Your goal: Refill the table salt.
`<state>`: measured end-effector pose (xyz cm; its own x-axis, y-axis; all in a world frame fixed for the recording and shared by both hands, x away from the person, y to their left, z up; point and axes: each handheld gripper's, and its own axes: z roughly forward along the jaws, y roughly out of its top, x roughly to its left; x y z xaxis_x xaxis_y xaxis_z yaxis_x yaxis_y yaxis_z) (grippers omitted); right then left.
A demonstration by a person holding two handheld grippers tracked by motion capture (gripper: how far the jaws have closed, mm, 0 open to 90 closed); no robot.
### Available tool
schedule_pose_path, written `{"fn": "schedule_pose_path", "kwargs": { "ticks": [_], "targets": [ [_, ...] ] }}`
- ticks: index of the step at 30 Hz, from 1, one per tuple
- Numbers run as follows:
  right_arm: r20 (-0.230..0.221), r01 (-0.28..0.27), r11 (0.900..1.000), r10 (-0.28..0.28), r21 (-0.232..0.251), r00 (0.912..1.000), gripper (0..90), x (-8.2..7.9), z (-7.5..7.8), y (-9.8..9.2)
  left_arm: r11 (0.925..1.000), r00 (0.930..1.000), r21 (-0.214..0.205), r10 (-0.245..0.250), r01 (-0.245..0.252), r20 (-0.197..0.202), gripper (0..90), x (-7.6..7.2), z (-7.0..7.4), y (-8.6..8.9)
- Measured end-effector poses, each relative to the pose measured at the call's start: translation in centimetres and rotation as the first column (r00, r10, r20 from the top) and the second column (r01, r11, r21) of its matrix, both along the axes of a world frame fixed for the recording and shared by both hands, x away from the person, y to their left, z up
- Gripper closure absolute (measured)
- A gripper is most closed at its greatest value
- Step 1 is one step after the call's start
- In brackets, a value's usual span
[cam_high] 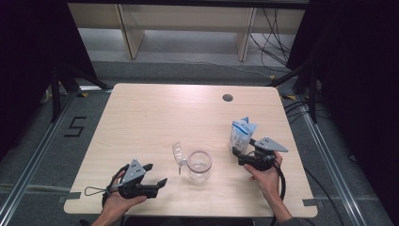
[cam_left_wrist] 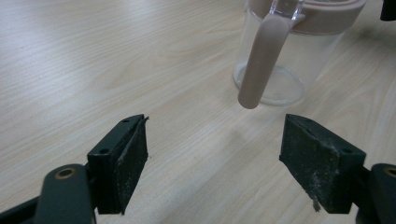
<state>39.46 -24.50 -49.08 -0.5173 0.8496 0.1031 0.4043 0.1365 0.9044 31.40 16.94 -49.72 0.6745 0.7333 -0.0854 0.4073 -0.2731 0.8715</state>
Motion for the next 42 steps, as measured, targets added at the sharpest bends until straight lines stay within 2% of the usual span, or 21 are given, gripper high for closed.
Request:
{"fn": "schedule_pose_path", "kwargs": {
  "ticks": [1,2,4,7,9,10,14,16,17,19,22,23,25,26,29,34,35,36,39,41,42],
  "targets": [
    [0.014,-0.008,0.9999,0.009,-0.010,0.9999,21.0,0.3,-0.1,-0.1,0.9998,1.0000,0.022,-0.002,0.002,0.002,22.7,0.0,0.1,0.1],
    [0.005,-0.008,0.9996,0.008,-0.027,1.0000,21.0,0.5,-0.1,-0.1,0.9998,1.0000,0.022,-0.002,0.002,0.002,22.7,0.0,0.1,0.1],
    [-0.004,-0.011,0.9996,0.011,-0.025,0.9999,21.0,0.6,-0.1,-0.1,0.9998,1.0000,0.021,-0.002,0.002,0.001,22.7,0.0,0.0,0.1],
    [0.018,-0.005,0.9990,0.006,-0.044,0.9998,23.6,0.9,-0.2,0.2,0.9998,1.0000,0.018,-0.004,0.004,0.004,22.6,0.1,0.1,0.1],
    [0.007,0.014,0.9995,-0.014,-0.028,0.9999,23.6,0.9,-0.3,0.6,0.9998,1.0000,0.019,-0.003,0.003,0.004,22.6,0.1,0.0,0.0],
    [0.031,0.005,0.9988,-0.004,-0.049,0.9995,23.6,1.2,-0.3,0.5,0.9998,1.0000,0.021,-0.006,0.005,0.003,22.6,0.1,0.1,0.1],
    [0.039,0.005,0.9984,-0.003,-0.057,0.9992,24.1,1.4,-0.4,0.5,0.9998,1.0000,0.017,-0.006,0.006,0.004,22.6,0.1,0.1,0.0],
    [0.038,0.007,0.9990,-0.005,-0.045,0.9993,24.1,1.4,-0.4,0.6,0.9998,1.0000,0.019,-0.007,0.007,0.002,22.6,0.1,0.1,0.0],
    [0.007,0.023,0.9992,-0.023,-0.033,0.9997,24.1,1.3,-0.4,0.7,0.9999,1.0000,0.017,-0.004,0.004,0.001,22.6,0.1,0.1,0.0],
    [0.032,0.014,0.9986,-0.013,-0.051,0.9994,24.3,1.6,-0.6,0.6,0.9999,1.0000,0.015,-0.003,0.003,0.003,22.6,0.1,0.1,0.0],
    [0.017,0.026,0.9985,-0.025,-0.047,0.9995,25.1,1.6,-0.6,0.8,0.9998,1.0000,0.017,-0.005,0.005,0.003,22.6,0.1,0.1,0.0],
    [0.013,0.035,0.9989,-0.035,-0.030,0.9993,25.1,1.5,-0.7,0.9,0.9999,1.0000,0.016,-0.005,0.005,0.003,22.6,0.1,0.1,0.0],
    [0.028,0.031,0.9989,-0.030,-0.034,0.9992,25.2,1.6,-0.7,0.9,0.9999,1.0000,0.013,-0.008,0.008,0.003,22.6,0.1,0.1,0.1],
    [0.040,0.015,0.9982,-0.013,-0.058,0.9991,25.2,1.8,-0.7,0.7,1.0000,1.0000,0.007,-0.005,0.005,0.003,22.6,0.1,0.1,0.0],
    [0.034,0.009,0.9990,-0.007,-0.045,0.9994,25.3,1.9,-0.9,0.7,0.9999,1.0000,0.013,-0.008,0.008,0.003,22.6,0.1,0.1,0.0],
    [0.058,0.018,0.9994,-0.016,-0.028,0.9982,26.3,2.1,-0.9,0.6,0.9999,1.0000,0.011,-0.003,0.003,-0.003,22.6,0.0,0.1,0.0],
    [0.062,0.024,0.9990,-0.022,-0.037,0.9979,26.4,2.1,-0.9,0.6,1.0000,1.0000,0.008,-0.005,0.005,-0.001,22.6,0.0,0.1,0.0],
    [0.047,0.041,0.9991,-0.041,-0.013,0.9981,26.4,2.0,-1.0,0.9,0.9999,1.0000,0.011,-0.010,0.010,0.002,22.6,0.1,0.1,0.0],
    [0.046,0.036,0.9988,-0.034,-0.033,0.9983,26.5,2.2,-1.3,0.8,1.0000,1.0000,0.004,-0.005,0.005,-0.004,22.5,0.0,0.1,0.0],
    [0.055,0.025,0.9993,-0.023,-0.028,0.9982,26.8,2.4,-1.4,0.8,1.0000,1.0000,0.003,-0.005,0.005,-0.005,22.6,0.0,0.1,0.0],
    [0.043,0.029,0.9995,-0.028,-0.015,0.9987,27.0,2.3,-1.4,0.9,1.0000,1.0000,0.003,-0.005,0.005,-0.004,22.6,0.0,0.1,0.0]
  ]
}}
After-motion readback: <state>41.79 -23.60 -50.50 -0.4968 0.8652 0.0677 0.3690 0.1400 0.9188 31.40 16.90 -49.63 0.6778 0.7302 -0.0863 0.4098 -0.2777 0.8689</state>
